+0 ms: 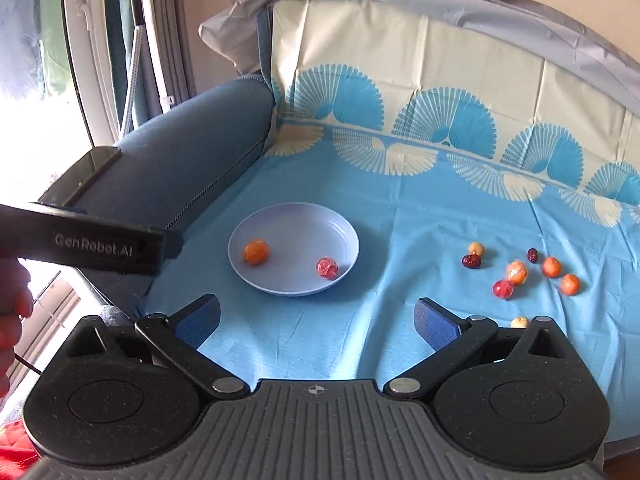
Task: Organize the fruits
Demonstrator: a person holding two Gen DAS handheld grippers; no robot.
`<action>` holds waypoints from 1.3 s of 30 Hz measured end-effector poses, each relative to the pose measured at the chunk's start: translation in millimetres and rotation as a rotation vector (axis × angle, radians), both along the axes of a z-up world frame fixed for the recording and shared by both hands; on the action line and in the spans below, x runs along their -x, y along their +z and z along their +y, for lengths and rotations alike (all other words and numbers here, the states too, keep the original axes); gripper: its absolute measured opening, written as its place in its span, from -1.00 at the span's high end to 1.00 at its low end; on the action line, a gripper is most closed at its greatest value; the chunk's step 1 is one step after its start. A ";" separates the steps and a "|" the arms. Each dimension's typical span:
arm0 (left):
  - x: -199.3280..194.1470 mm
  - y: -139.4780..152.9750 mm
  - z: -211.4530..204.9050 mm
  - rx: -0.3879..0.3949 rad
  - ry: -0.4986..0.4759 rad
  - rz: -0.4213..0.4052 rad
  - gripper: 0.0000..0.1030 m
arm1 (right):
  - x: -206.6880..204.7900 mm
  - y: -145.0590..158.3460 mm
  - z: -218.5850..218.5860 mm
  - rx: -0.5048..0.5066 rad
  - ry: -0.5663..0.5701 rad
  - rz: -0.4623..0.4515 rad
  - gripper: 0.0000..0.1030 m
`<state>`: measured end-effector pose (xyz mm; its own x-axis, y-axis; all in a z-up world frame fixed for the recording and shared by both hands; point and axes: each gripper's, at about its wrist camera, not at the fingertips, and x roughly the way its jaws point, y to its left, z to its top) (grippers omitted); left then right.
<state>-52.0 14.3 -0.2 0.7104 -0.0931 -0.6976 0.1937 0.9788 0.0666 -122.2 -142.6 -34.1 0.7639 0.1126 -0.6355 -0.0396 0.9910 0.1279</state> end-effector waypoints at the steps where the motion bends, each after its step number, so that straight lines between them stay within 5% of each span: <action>1: 3.2 -0.1 -1.9 -0.010 -0.004 -0.003 -0.99 | 2.7 0.8 -0.4 -0.002 0.000 -0.007 -0.99; 39: 8.7 -4.3 -10.0 -0.048 -0.029 0.010 -0.99 | 12.1 -4.9 -9.2 -0.033 -0.045 0.017 -0.99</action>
